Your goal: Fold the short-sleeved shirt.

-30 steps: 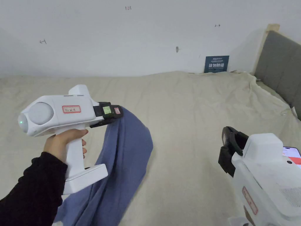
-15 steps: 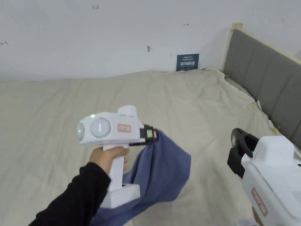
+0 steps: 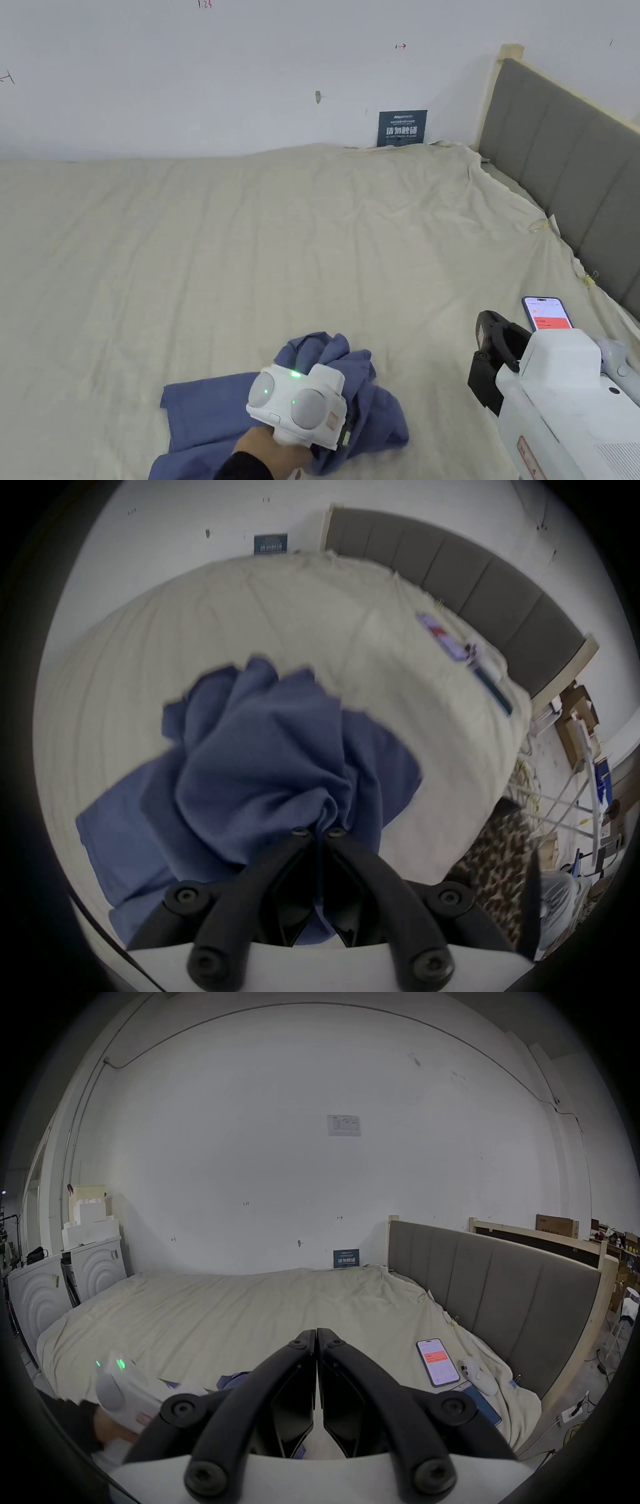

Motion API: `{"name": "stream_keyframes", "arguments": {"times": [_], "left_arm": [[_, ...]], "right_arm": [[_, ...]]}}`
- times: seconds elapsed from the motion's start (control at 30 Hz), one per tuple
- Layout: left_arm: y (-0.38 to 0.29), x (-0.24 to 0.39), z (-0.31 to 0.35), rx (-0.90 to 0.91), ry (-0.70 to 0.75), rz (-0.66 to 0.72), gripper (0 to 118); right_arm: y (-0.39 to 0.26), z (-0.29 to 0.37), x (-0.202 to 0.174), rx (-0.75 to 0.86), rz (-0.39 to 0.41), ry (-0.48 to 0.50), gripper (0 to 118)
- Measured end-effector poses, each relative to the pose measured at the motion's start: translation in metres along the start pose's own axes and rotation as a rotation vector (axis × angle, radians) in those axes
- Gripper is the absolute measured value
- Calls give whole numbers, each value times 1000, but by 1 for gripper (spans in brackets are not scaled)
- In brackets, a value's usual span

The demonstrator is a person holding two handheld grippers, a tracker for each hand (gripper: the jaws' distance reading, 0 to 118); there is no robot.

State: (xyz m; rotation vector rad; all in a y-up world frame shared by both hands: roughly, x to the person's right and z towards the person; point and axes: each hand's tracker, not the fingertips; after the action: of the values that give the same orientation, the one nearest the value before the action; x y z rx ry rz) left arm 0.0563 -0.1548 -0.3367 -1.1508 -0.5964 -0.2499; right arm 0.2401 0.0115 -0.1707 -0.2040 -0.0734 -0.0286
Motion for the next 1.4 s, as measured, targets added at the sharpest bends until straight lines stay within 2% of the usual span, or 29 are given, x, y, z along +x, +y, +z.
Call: {"name": "stream_keyframes", "arguments": {"times": [0.1, 0.17, 0.23, 0.3, 0.33, 0.37, 0.5, 0.67, 0.9, 0.97, 1.0, 1.1, 1.2, 1.23, 1.3, 1.4], "left_arm": [[-7, -5, -12, 24, -16, 51, 0], [-7, -7, -6, 76, -16, 70, 14], [-7, -8, 7, 116, -84, 45, 40], [-8, -8, 32, 169, -127, 83, 84], [-7, -9, 43, 187, -137, 101, 100], [-6, -10, 57, 228, -124, 115, 109], [-8, -17, 122, 460, -27, 121, 112], [-19, -37, 183, 669, 117, 46, 112], [-50, -70, 230, 907, 358, 62, 111], [-60, -75, 240, 954, 399, 63, 106], [-66, -78, 243, 984, 430, 73, 97], [-80, -81, 251, 1039, 518, 103, 59], [-91, -82, 254, 1070, 582, 120, 42], [-93, -83, 253, 1084, 603, 118, 33], [-98, -84, 254, 1098, 601, 141, 1], [-102, -88, 255, 1099, 561, 165, 0]], "right_arm": [[-2, 0, 0, -9, -1, 2, 1], [-2, 0, -1, -14, 2, 3, 1], [-3, 0, 0, -16, 7, 5, 1], [-1, 1, 0, -13, 7, 7, 1], [1, 1, -1, -11, 8, 8, 1], [5, 3, -2, -8, 10, 9, 1], [14, 2, -1, 16, 17, 7, 1], [28, 5, -6, 54, 25, 7, 1], [42, 7, -18, 99, 44, 8, 1], [43, 7, -21, 108, 52, 9, 1], [44, 7, -24, 112, 54, 13, 1], [45, 8, -31, 121, 61, 21, 1], [42, 6, -33, 127, 63, 33, 1], [42, 6, -34, 129, 65, 36, 1], [40, 6, -34, 136, 65, 38, 1], [39, 7, -36, 139, 55, 44, 1]]}}
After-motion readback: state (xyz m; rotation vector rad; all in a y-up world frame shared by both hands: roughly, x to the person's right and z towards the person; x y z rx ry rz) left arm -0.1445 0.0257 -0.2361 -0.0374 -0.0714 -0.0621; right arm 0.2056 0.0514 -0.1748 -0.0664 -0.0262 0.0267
